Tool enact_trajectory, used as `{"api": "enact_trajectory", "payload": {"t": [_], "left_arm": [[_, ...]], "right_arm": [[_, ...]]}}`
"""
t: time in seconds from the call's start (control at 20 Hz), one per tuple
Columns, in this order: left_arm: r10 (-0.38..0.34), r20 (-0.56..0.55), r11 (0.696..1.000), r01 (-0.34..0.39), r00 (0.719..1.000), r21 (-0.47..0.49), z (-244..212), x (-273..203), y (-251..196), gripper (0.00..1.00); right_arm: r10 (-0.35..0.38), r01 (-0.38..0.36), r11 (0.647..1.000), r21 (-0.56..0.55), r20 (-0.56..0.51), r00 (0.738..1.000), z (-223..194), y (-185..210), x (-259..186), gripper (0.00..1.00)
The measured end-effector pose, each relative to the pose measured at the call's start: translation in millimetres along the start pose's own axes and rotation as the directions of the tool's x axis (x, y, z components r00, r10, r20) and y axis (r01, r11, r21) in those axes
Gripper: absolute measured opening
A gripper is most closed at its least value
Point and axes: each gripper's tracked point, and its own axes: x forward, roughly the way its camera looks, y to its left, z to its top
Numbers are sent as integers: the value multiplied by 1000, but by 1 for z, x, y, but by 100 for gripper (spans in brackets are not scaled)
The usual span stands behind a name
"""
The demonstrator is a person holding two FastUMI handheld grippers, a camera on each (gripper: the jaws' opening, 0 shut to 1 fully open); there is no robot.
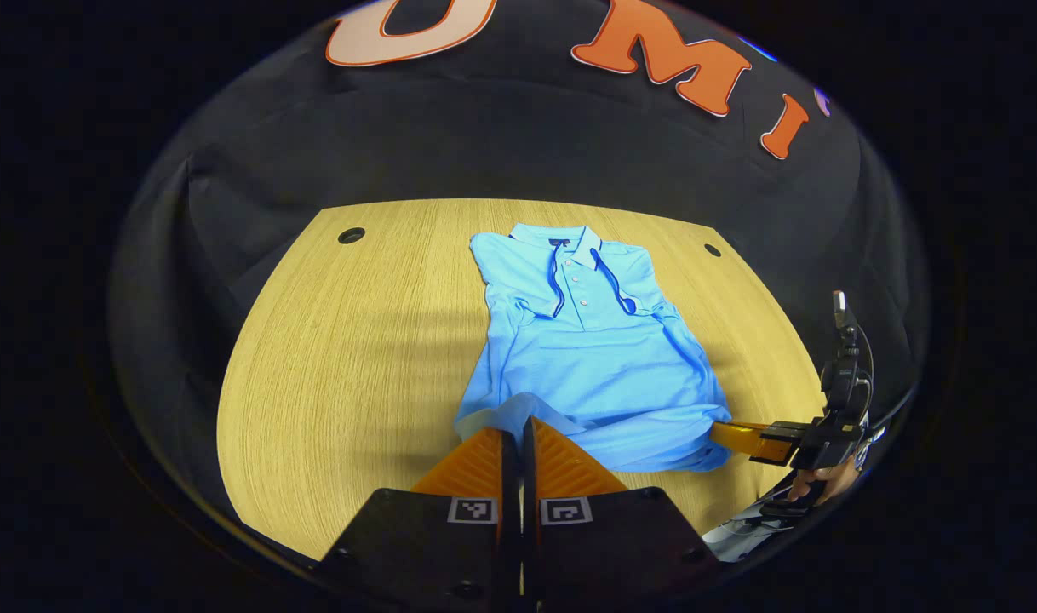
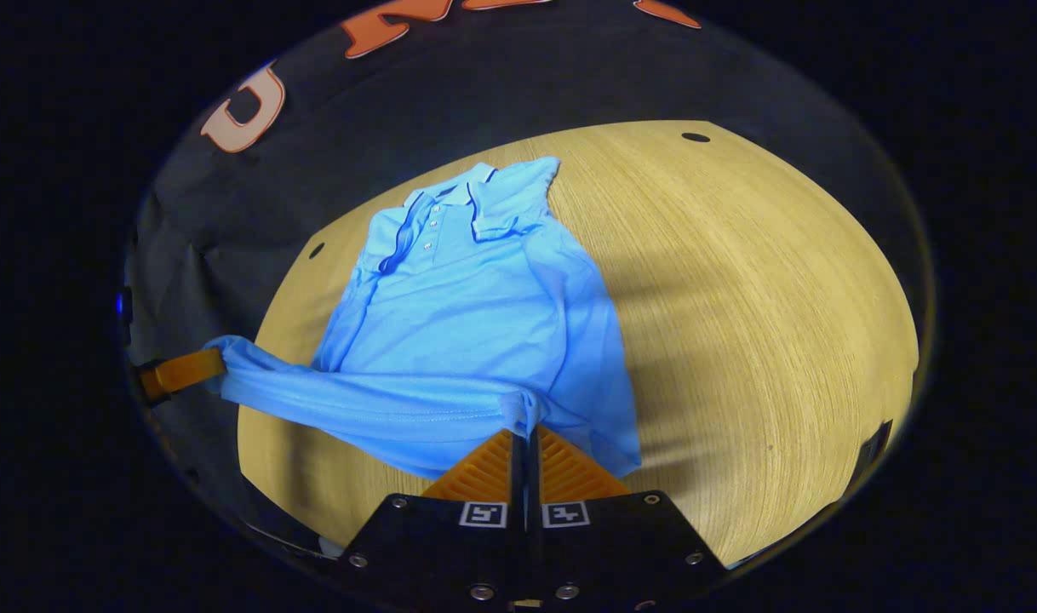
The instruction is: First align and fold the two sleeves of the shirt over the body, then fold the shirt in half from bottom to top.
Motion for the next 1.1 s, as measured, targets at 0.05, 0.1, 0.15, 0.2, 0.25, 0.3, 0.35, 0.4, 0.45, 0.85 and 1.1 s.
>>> {"api": "enact_trajectory", "payload": {"t": [0.05, 0.1, 0.15, 0.2, 0.25, 0.3, 0.35, 0.4, 0.45, 0.85, 1.1], "left_arm": [[-8, 5, 1000, 8, 1000, 0, 1, -2, -3, 5], [-11, 12, 1000, 11, 1000, 1, 3, -4, -5, 5], [-13, 19, 1000, 13, 1000, 6, 6, -8, -6, 5], [-14, 32, 1000, 13, 999, 10, 11, -12, -8, 5], [-18, 46, 1000, 17, 999, 14, 16, -14, -9, 5], [-19, 60, 1000, 18, 998, 18, 22, -17, -11, 5], [-20, 70, 1000, 19, 997, 21, 27, -18, -11, 5], [-23, 83, 999, 21, 996, 24, 35, -19, -13, 5], [-29, 94, 999, 27, 995, 27, 42, -21, -15, 5], [-70, 155, 997, 64, 985, 44, 100, 4, -26, 5], [-83, 182, 996, 76, 980, 42, 151, 41, -16, 5]], "right_arm": [[13, -14, 1000, 25, 22, 1000, 6, -1, -4, 1], [28, -31, 998, 52, 44, 999, 11, 1, -8, 1], [36, -42, 996, 82, 66, 997, 18, 0, -10, 0], [52, -61, 992, 110, 88, 995, 24, 4, -14, 1], [55, -69, 990, 126, 112, 992, 32, 4, -17, 1], [60, -77, 989, 125, 132, 989, 39, 5, -21, 1], [60, -79, 990, 119, 155, 986, 50, 3, -26, 1], [61, -81, 990, 113, 176, 982, 59, 4, -32, 1], [61, -85, 990, 110, 205, 977, 73, 4, -36, 1], [45, -82, 992, 94, 349, 936, 178, 4, -55, 0], [29, -67, 994, 87, 383, 923, 241, 15, -38, 1]]}}
